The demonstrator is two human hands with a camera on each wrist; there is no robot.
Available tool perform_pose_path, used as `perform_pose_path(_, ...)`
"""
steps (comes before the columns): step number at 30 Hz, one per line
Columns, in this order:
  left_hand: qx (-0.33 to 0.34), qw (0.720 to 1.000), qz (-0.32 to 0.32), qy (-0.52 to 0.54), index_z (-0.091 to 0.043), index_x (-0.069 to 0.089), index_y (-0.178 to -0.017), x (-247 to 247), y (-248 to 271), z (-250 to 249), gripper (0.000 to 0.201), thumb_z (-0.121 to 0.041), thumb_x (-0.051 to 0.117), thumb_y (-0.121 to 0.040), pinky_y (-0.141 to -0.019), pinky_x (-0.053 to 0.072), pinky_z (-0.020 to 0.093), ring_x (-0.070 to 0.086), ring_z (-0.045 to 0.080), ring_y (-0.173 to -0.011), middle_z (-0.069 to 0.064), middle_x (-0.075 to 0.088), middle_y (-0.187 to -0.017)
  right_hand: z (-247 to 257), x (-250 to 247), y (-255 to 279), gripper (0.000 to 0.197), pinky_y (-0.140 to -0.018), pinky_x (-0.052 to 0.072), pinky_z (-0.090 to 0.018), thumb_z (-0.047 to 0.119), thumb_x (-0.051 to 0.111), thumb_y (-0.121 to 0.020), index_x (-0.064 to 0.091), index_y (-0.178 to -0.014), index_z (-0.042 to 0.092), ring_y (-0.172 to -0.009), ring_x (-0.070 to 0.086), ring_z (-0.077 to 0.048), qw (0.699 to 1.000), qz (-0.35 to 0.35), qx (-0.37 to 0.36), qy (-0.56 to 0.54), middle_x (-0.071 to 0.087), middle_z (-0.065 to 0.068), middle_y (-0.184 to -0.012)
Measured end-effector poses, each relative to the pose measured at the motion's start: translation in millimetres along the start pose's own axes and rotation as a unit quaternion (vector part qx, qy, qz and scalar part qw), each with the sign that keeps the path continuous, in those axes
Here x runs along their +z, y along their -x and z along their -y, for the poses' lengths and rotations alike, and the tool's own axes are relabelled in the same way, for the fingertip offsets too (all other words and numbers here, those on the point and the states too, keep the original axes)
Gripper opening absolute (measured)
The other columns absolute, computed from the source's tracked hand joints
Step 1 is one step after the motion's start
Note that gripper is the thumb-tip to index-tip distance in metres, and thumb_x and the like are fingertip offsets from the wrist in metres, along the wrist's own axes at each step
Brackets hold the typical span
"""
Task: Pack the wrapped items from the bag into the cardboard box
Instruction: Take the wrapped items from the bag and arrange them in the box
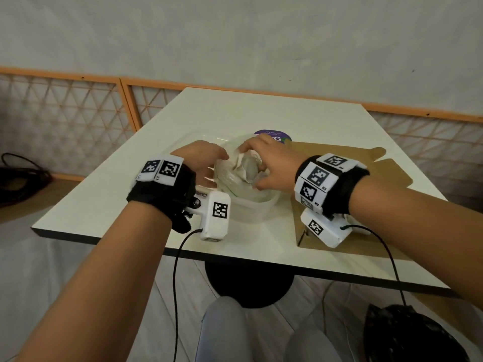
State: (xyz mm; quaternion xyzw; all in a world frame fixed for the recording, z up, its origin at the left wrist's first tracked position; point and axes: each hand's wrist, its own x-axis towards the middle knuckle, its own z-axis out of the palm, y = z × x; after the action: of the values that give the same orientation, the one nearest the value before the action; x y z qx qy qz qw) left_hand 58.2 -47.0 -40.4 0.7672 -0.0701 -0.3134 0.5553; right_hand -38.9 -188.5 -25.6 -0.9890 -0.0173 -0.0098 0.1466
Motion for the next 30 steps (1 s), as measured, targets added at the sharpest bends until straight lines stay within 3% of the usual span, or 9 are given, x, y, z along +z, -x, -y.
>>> perform_pose_path(5,-0.003,0.998,0.049,0.041,0.002,0.054,-0.112,-6,3,-1,0.031,-0.003,0.052,-0.081,-0.086,0.052,0.049,0.06,0.034,-0.09,0.022,0.057,-0.104,-3,1,1,0.081,-0.092,0.03,-0.021,0.021,0.074,-0.074,0.03,-0.142,0.026,-0.115,0.044,-0.016,1.0,0.004,-0.019,0.017,0.037,-0.004,-0.137)
perform_pose_path(10,0.021,0.992,0.068,0.106,-0.003,0.047,-0.12,-6,1,3,0.036,0.006,0.037,-0.087,-0.072,0.052,0.039,0.057,0.03,-0.085,0.018,0.053,-0.108,-5,1,0,0.037,-0.075,0.03,-0.017,0.018,0.065,-0.081,0.056,-0.117,0.023,-0.085,0.045,-0.011,0.999,-0.023,-0.031,0.033,0.049,-0.005,-0.114)
perform_pose_path(11,0.031,0.99,0.071,0.114,-0.007,0.045,-0.12,-6,1,3,0.037,0.008,0.038,-0.086,-0.072,0.052,0.039,0.058,0.029,-0.085,0.018,0.054,-0.109,-5,0,-1,0.036,-0.08,0.034,-0.022,0.018,0.064,-0.081,0.055,-0.115,0.024,-0.082,0.046,-0.013,0.999,-0.038,-0.021,0.023,0.053,-0.005,-0.108)
perform_pose_path(13,0.053,0.989,0.048,0.132,-0.017,0.038,-0.117,-6,-1,2,0.043,0.012,0.04,-0.085,-0.066,0.05,0.038,0.06,0.028,-0.085,0.017,0.056,-0.11,-6,-3,0,0.047,-0.085,0.047,-0.039,0.018,0.065,-0.078,0.046,-0.12,0.027,-0.075,0.054,-0.018,0.997,-0.075,0.012,-0.034,0.059,-0.007,-0.096)
perform_pose_path(16,0.07,0.989,0.07,0.107,-0.022,0.047,-0.097,-3,-1,1,0.039,0.014,0.04,-0.085,-0.06,0.048,0.032,0.062,0.027,-0.078,0.012,0.066,-0.095,-6,-6,1,0.07,-0.08,0.051,-0.039,0.025,0.072,-0.074,0.035,-0.134,0.032,-0.078,0.06,-0.02,0.995,-0.073,0.025,-0.058,0.062,-0.004,-0.089)
perform_pose_path(19,0.078,0.988,0.097,0.093,-0.02,0.056,-0.095,1,3,0,0.032,0.007,0.042,-0.087,-0.067,0.05,0.033,0.061,0.024,-0.077,0.009,0.065,-0.094,-5,-5,0,0.058,-0.082,0.05,-0.04,0.029,0.073,-0.071,0.05,-0.124,0.029,-0.082,0.055,-0.018,0.996,-0.076,0.018,-0.032,0.061,0.0,-0.101)
perform_pose_path(24,0.079,0.989,0.093,0.083,-0.014,0.058,-0.122,0,4,1,0.048,0.007,0.057,-0.079,-0.09,0.049,0.039,0.063,0.028,-0.105,0.01,0.065,-0.118,-13,-15,-1,0.035,-0.074,0.038,-0.022,0.03,0.076,-0.074,0.067,-0.107,0.023,-0.074,0.049,-0.01,0.988,-0.112,0.057,-0.089,0.05,0.01,-0.075)
perform_pose_path(27,0.077,0.994,0.067,0.043,-0.01,0.059,-0.123,4,3,1,0.056,0.017,0.053,-0.073,-0.095,0.047,0.045,0.06,0.033,-0.113,0.016,0.064,-0.121,-22,-26,-1,0.028,-0.078,0.048,-0.027,0.027,0.079,-0.071,0.068,-0.097,0.025,-0.08,0.057,-0.014,0.962,-0.161,0.092,-0.201,0.061,0.001,-0.086)
perform_pose_path(30,0.075,0.996,0.046,0.018,-0.013,0.058,-0.123,8,2,0,0.06,0.02,0.051,-0.073,-0.093,0.048,0.046,0.06,0.034,-0.112,0.015,0.062,-0.123,-25,-37,5,0.026,-0.067,0.058,-0.029,0.014,0.078,-0.072,0.067,-0.096,0.015,-0.075,0.065,-0.019,0.914,-0.188,0.11,-0.342,0.064,-0.008,-0.092)
